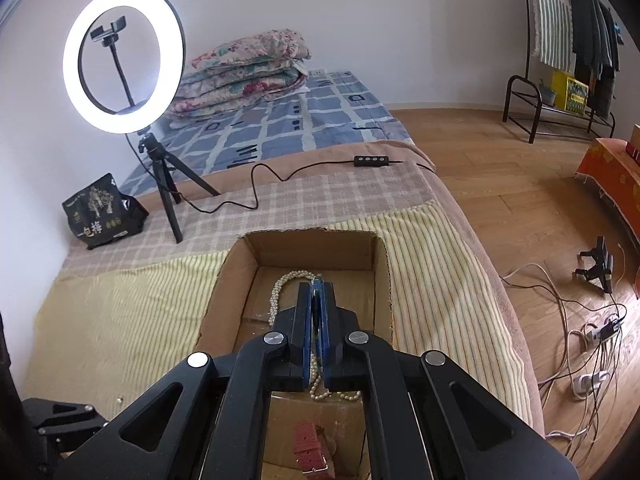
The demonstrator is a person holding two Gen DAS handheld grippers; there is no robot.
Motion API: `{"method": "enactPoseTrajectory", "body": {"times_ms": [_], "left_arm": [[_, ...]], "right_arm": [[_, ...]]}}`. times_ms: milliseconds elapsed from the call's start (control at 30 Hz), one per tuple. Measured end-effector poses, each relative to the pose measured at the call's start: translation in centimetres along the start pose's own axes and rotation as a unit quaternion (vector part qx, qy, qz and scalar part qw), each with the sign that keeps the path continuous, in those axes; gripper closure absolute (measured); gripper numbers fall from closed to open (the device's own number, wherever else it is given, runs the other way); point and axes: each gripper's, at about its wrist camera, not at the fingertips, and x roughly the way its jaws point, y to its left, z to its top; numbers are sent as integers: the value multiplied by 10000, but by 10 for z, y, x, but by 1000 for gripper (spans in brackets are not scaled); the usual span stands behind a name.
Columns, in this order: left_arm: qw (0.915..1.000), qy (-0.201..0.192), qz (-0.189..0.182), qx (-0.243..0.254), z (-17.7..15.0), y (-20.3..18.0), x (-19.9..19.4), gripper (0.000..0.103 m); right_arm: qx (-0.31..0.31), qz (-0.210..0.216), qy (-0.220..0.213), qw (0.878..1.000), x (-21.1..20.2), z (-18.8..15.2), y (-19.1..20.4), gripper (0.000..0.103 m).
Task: Organize jewelry
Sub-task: 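Open the right tool to drop the bangle while the left tool releases the pendant into the box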
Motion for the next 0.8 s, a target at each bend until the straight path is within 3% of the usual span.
{"method": "enactPoseTrajectory", "body": {"times_ms": [533, 600, 667, 800], "left_arm": [[9998, 162, 8, 88, -2, -7, 20, 89], [9998, 174, 29, 94, -2, -6, 20, 89], [9997, 179, 101, 120, -3, -6, 19, 89], [9997, 171, 131, 137, -4, -4, 16, 82]], "right_arm": [[118, 107, 36, 9999, 18, 7, -7, 100], [130, 64, 46, 9999, 18, 6, -6, 93], [160, 40, 45, 9999, 18, 5, -7, 70], [192, -11, -15, 9998, 13, 5, -8, 69]]}}
